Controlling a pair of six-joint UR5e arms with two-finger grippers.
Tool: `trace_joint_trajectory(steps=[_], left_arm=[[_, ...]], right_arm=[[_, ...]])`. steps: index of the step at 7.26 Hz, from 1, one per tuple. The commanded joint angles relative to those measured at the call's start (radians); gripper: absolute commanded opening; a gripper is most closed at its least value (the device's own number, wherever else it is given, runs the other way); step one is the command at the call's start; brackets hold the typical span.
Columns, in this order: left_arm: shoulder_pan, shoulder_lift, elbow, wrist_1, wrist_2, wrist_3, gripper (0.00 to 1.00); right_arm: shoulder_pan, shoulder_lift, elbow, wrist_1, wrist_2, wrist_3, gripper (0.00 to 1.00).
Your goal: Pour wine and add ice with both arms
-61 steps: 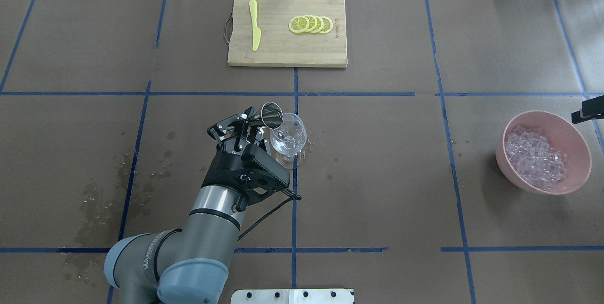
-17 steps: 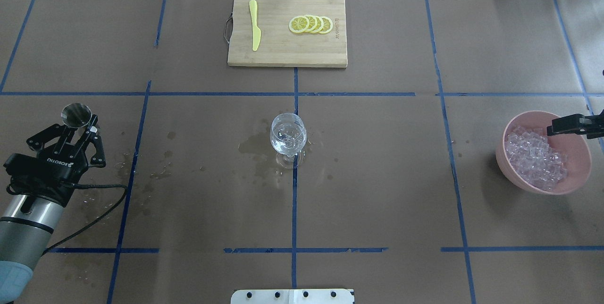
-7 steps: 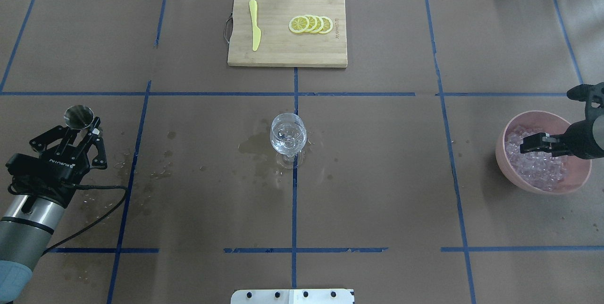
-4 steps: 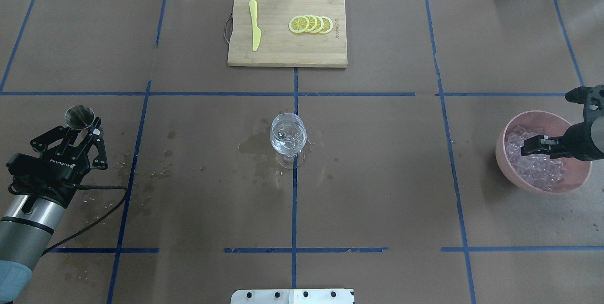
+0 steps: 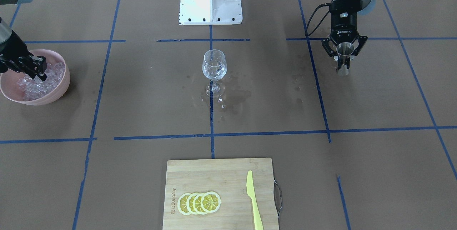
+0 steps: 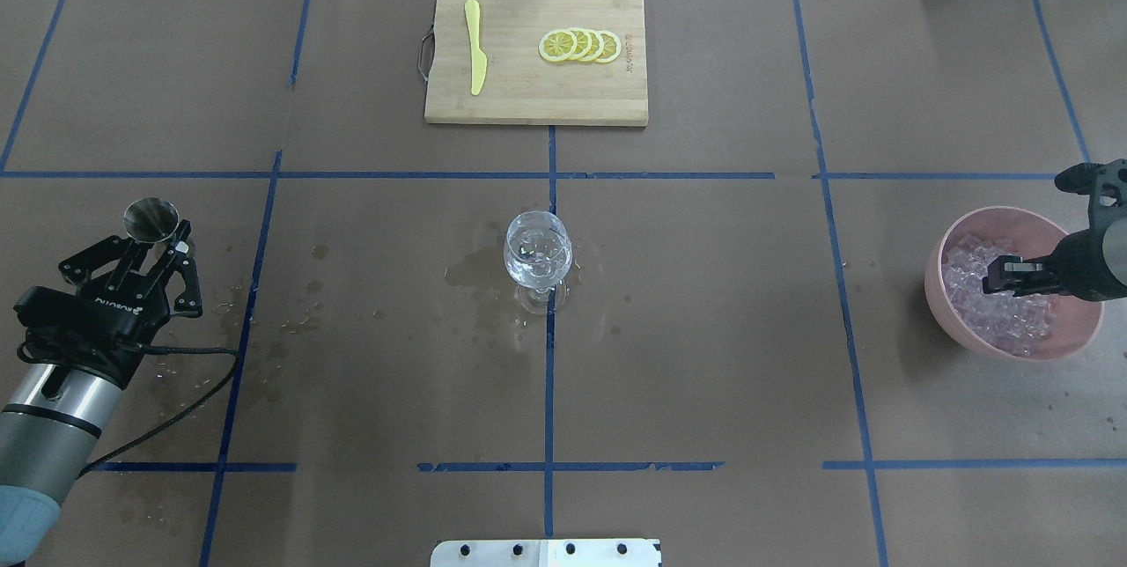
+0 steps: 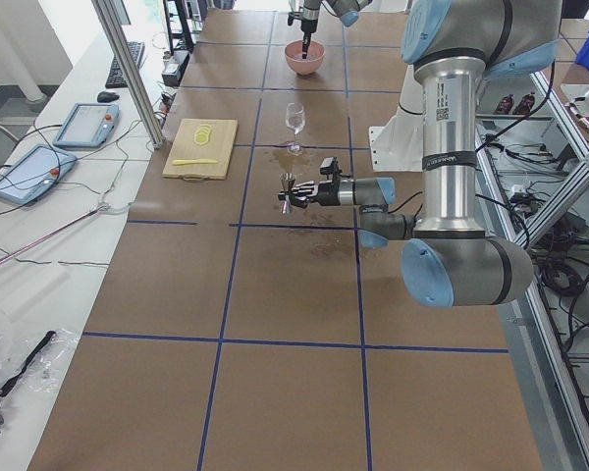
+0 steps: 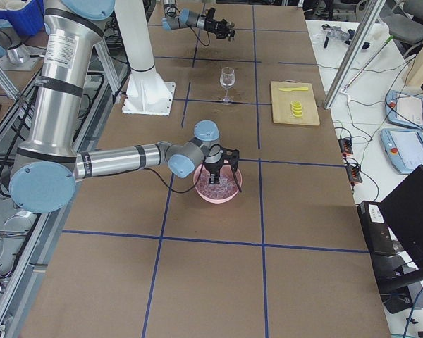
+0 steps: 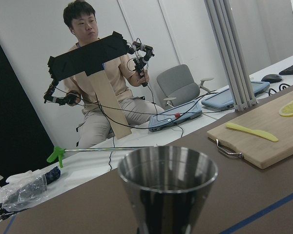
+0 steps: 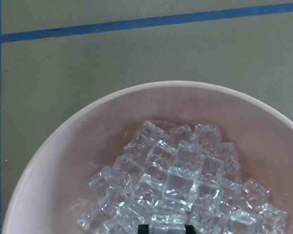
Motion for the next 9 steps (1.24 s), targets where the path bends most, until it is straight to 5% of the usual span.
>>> trace_joint_trajectory(steps=[1, 2, 4, 9], left_arm=[[0.002, 0.000, 0.000, 0.000, 0.000, 0.000, 0.00], [0.002, 0.000, 0.000, 0.000, -0.008, 0.000, 0.00], [0.002, 0.000, 0.002, 0.002, -0.018, -0.003, 0.00], [0.035, -0.003, 0.080, 0.002, -0.088, -0.467, 0.00]], right_arm=[[0.003, -0.005, 0.004, 0.001, 0.000, -0.003, 0.08], [0.010, -0.008, 0.014, 0.001, 0.006, -0.006, 0.00], [0.023, -0.029, 0.063, 0.001, 0.011, -0.004, 0.00], [0.128, -0.025, 0.180, -0.002, 0.069, -0.004, 0.00]])
